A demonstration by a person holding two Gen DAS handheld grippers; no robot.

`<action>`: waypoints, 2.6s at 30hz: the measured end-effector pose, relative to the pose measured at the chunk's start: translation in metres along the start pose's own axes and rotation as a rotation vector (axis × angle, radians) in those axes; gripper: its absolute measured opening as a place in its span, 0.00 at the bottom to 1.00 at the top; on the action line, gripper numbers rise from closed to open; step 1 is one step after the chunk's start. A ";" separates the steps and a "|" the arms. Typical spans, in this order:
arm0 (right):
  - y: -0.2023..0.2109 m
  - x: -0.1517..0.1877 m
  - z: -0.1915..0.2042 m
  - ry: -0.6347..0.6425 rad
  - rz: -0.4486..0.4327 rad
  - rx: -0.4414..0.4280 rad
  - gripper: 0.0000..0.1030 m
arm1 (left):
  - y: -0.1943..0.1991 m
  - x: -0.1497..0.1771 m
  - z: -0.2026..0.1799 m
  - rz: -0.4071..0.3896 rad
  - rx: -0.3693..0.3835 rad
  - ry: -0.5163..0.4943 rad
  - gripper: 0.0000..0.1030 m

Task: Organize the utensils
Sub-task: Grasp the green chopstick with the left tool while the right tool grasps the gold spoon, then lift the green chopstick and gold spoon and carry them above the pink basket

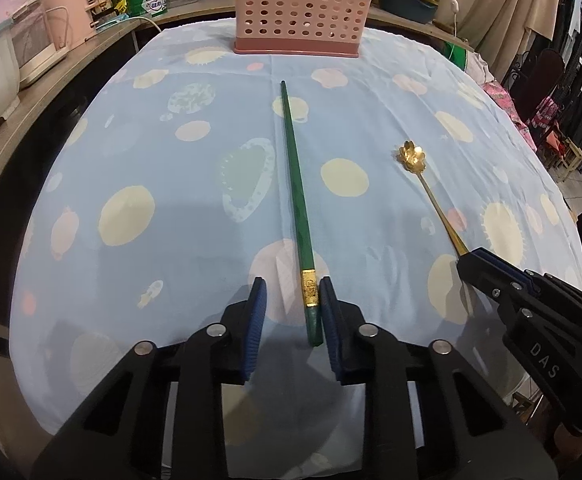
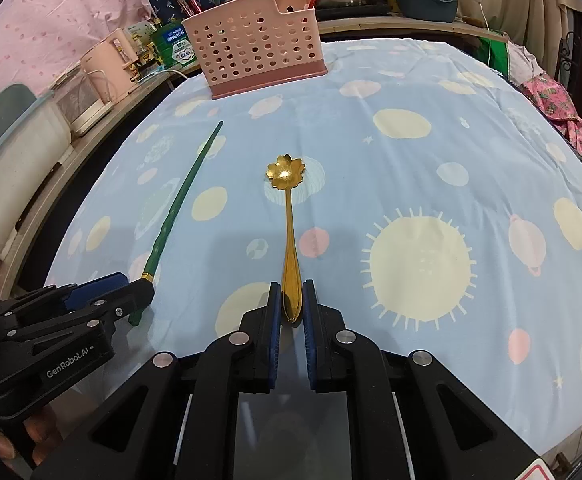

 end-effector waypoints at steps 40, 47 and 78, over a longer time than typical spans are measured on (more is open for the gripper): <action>0.068 -0.072 -0.031 -0.064 -0.203 0.010 0.02 | 0.092 -0.102 0.010 -0.209 0.122 0.143 0.07; 0.067 -0.088 -0.031 -0.065 -0.220 -0.008 0.02 | 0.106 -0.137 0.009 -0.273 0.126 0.153 0.07; 0.078 -0.356 -0.059 0.028 -0.562 0.077 0.02 | 0.195 -0.399 -0.033 -0.704 0.172 0.135 0.07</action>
Point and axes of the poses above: each gripper's, at about its wrist camera, not at the fingertips, and y roughly against the way its jaws point, z to its left, x to its underside, the point moved 9 cm from there along -y, roughly the way its jaws point, and after that the axes turned 14 degrees about y, right-handed, at the moved point
